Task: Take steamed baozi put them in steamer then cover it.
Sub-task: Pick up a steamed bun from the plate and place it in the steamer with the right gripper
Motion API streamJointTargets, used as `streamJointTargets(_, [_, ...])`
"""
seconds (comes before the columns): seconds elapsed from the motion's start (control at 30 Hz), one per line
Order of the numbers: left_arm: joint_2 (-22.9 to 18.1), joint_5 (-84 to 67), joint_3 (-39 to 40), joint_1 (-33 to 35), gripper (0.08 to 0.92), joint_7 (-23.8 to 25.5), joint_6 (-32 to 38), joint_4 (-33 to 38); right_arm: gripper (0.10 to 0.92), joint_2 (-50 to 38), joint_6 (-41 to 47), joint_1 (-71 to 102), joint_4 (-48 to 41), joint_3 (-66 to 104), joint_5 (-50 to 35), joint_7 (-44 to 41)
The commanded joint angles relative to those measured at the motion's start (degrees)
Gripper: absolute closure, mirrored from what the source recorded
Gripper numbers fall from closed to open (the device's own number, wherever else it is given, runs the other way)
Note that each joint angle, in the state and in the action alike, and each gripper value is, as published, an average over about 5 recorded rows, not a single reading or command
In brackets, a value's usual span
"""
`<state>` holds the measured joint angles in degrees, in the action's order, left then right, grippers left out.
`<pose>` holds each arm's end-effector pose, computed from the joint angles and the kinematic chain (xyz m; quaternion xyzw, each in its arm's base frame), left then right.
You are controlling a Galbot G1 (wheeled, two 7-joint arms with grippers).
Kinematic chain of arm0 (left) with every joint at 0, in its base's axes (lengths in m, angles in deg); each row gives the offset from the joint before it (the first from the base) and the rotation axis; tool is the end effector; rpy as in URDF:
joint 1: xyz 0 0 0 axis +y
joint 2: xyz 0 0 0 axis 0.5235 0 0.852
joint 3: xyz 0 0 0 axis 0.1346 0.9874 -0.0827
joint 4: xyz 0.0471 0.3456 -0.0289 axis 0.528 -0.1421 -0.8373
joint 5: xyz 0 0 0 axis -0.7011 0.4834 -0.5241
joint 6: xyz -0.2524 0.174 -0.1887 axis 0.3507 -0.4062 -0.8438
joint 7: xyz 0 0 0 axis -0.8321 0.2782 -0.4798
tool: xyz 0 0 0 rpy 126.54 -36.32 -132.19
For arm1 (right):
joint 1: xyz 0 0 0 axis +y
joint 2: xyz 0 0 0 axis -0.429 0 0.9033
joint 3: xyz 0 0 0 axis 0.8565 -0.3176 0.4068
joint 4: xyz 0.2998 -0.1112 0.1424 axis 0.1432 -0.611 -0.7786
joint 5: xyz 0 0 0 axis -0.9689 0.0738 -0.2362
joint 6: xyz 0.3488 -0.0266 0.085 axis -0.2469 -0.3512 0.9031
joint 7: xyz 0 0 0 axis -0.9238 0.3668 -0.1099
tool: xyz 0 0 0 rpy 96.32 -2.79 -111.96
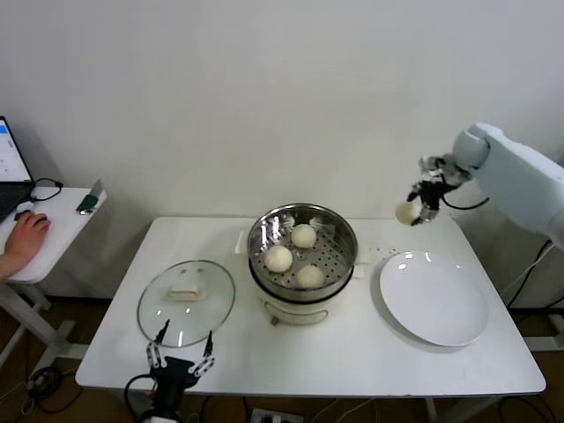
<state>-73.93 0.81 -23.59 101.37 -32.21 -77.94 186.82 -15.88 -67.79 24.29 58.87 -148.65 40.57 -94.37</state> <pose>0.1147 0.0071 -0.3243 -0.0165 -0.9738 -0.2066 0.0939 0.6458 -0.1613 -0.0231 0.4604 -0.6170 0.5195 0.3708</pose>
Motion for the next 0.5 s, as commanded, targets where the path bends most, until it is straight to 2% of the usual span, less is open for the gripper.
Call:
streamJointTargets(0.03, [0.3,0.1,0.8,0.4,0.177,0.1,0.4,0.8,0.321,7.6,8.6,-15.8,9.1,-19.6,-26.2,3.3])
streamJointTargets(0.3, [0.5,-0.5,0.9,0.7,0.177,0.2,1.1,0.6,0.314,13.5,11.1,-16.2,12.8,-26.2,-35.1,5.9])
streamJointTargets(0.5, [0.8,-2.4,0.5,1.2,0.177,0.4,0.9,1.3,0.313,14.4,11.4,-14.2,15.7,-31.3,-35.5,7.1])
